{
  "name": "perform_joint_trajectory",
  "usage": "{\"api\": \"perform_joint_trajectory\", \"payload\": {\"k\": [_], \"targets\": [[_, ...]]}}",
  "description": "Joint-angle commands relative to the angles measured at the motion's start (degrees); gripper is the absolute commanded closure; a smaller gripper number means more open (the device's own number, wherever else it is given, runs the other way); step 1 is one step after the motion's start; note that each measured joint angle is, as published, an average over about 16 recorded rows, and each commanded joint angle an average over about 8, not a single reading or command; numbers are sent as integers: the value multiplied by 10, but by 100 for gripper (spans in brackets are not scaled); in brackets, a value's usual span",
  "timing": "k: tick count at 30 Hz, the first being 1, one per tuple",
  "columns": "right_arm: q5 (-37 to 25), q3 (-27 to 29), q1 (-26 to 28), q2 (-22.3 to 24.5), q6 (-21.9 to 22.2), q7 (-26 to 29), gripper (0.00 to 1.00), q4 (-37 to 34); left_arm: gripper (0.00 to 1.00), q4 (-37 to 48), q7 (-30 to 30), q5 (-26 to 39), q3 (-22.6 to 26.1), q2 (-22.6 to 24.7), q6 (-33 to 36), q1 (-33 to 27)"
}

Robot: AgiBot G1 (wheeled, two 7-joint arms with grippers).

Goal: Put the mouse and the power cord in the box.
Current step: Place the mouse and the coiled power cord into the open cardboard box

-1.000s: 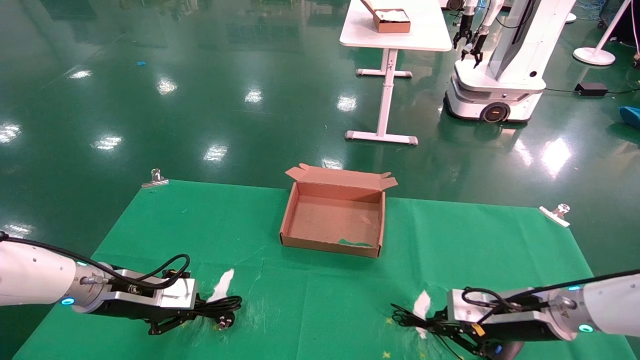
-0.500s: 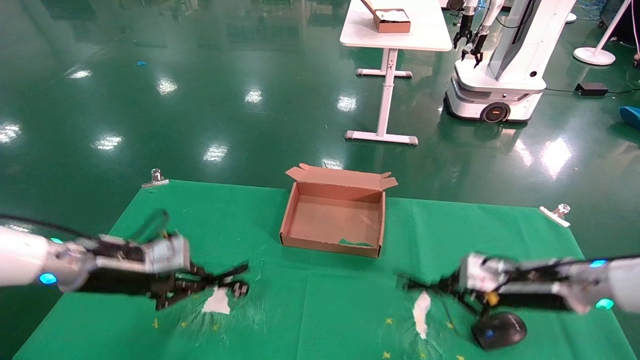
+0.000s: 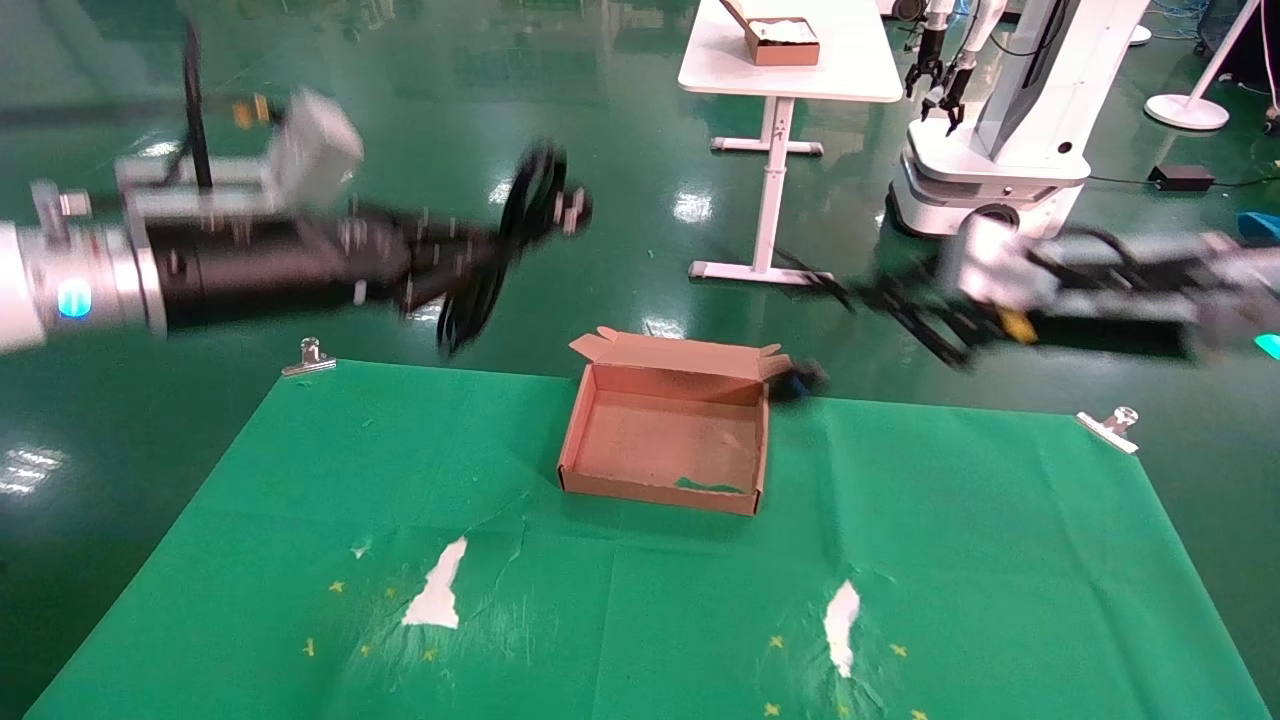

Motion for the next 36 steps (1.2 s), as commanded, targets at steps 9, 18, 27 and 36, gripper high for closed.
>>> {"api": "perform_joint_trajectory", "payload": {"k": [9,18,27,36], "targets": [[-12,-4,5,-161,168,-47,100,-99,100,-1,-6,-12,-8,6,-69,-29],[-23,-25,-69,-207,253,-92,100,-142,100,0,16,13,9,-29,-25,-9],[-6,-42,-95,-205,234,-106,7,-121,100,-8,53,45,31,-33,-21,15],[34,-32,-94,-200,265,-123,0,-128,100,-18,98,68,46,33,-143,37]]}}
